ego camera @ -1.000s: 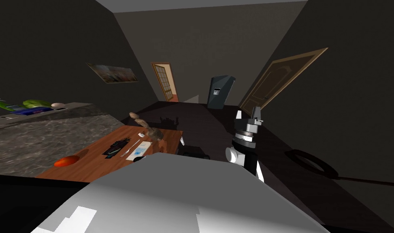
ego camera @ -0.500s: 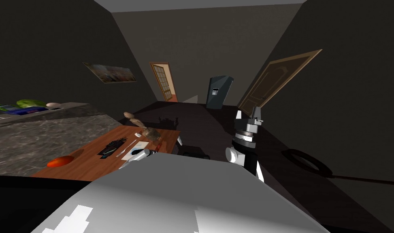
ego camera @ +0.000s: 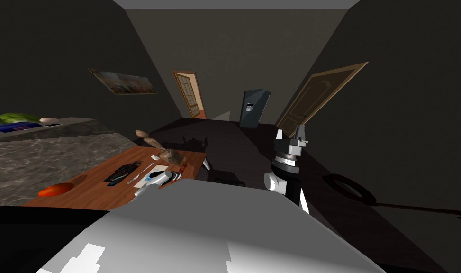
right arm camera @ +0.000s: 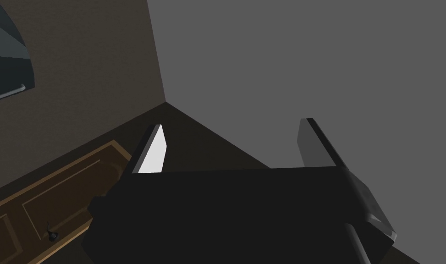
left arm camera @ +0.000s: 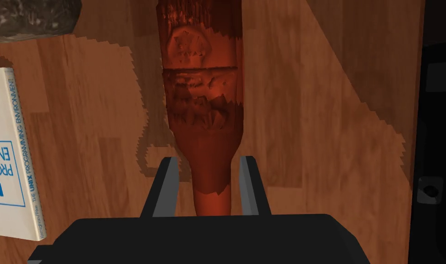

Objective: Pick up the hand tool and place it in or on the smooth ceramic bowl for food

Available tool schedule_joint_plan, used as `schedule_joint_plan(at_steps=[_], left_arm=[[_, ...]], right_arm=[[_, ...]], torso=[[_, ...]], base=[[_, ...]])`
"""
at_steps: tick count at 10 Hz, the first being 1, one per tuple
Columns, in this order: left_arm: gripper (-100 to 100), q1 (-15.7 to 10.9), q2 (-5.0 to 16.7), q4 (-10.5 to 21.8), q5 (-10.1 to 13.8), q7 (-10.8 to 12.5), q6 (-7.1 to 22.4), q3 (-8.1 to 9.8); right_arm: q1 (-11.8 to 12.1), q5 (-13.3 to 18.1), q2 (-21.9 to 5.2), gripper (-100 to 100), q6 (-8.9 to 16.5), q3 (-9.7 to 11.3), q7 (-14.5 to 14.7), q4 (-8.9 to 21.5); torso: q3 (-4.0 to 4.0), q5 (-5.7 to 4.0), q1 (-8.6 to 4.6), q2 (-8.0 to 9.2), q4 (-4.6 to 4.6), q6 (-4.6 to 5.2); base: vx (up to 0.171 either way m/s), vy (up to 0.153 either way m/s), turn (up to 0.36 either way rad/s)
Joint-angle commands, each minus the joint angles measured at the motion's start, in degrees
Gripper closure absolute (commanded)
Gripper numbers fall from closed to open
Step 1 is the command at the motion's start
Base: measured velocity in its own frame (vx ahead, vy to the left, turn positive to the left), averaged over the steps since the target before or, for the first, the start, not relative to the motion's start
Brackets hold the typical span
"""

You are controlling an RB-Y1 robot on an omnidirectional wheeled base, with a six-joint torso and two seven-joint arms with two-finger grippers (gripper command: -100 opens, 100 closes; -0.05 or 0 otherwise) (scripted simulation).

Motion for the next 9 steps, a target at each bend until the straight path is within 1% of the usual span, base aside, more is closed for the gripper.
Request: schedule_joint_plan(at_steps=[1, 2, 3, 4, 5, 6, 8, 9], left_arm=[[100, -0.7, 1.64, -0.97, 0.48, 0.28, 0.09, 0.5], [100, -0.84, 2.58, -1.6, 0.78, 0.49, 0.29, 0.81], [100, -0.84, 2.58, -1.6, 0.78, 0.49, 0.29, 0.81], [100, -0.73, 4.37, -2.77, 1.52, 1.1, 0.94, 1.45], [100, -0.47, 5.22, -3.3, 1.96, 1.49, 1.4, 1.78], [100, 0.38, 6.81, -4.32, 2.95, 2.44, 2.56, 2.46], [100, 3.19, 9.72, -6.6, 5.41, 4.72, 5.91, 3.73], [100, 4.03, 10.32, -7.18, 6.05, 5.3, 6.9, 3.99]], right_arm=[[0.0, 0.0, 0.0, 0, 0.0, 0.0, 0.0, 0.0], [0.0, 0.0, 0.0, 0, 0.0, 0.0, 0.0, 0.0], [0.0, 0.0, 0.0, 0, 0.0, 0.0, 0.0, 0.0], [0.0, 0.0, -0.01, 0, 0.0, -0.01, 0.0, 0.0], [0.0, 0.0, -0.01, 0, 0.0, -0.01, 0.0, 0.0], [0.0, 0.0, -0.01, 0, 0.0, 0.0, 0.0, 0.0], [-0.01, 0.0, 0.0, 0, 0.0, 0.0, 0.0, 0.0], [-0.01, 0.0, 0.0, 0, 0.0, -0.01, 0.0, 0.0]], torso=[[0.0, 0.0, 0.0, 0.0, 0.0, 0.0], [0.05, -0.03, -0.01, 0.11, 0.0, -0.05], [0.07, -0.02, 0.01, 0.13, 0.01, -0.03], [0.08, 0.0, 0.23, 0.16, 0.0, -0.1], [0.12, 0.0, 0.22, 0.23, 0.02, -0.09], [0.14, -0.03, 0.19, 0.26, 0.03, -0.12], [0.21, -0.03, 0.18, 0.41, 0.03, -0.22], [0.29, 0.03, 0.21, 0.57, 0.05, -0.27]], base=[[-0.009, -0.216, -0.043], [-0.012, -0.204, -0.023], [-0.001, -0.131, -0.014], [-0.023, -0.145, -0.035], [-0.023, -0.164, -0.034], [-0.012, -0.166, -0.034], [-0.064, -0.157, -0.018], [-0.083, -0.104, 0.007]])
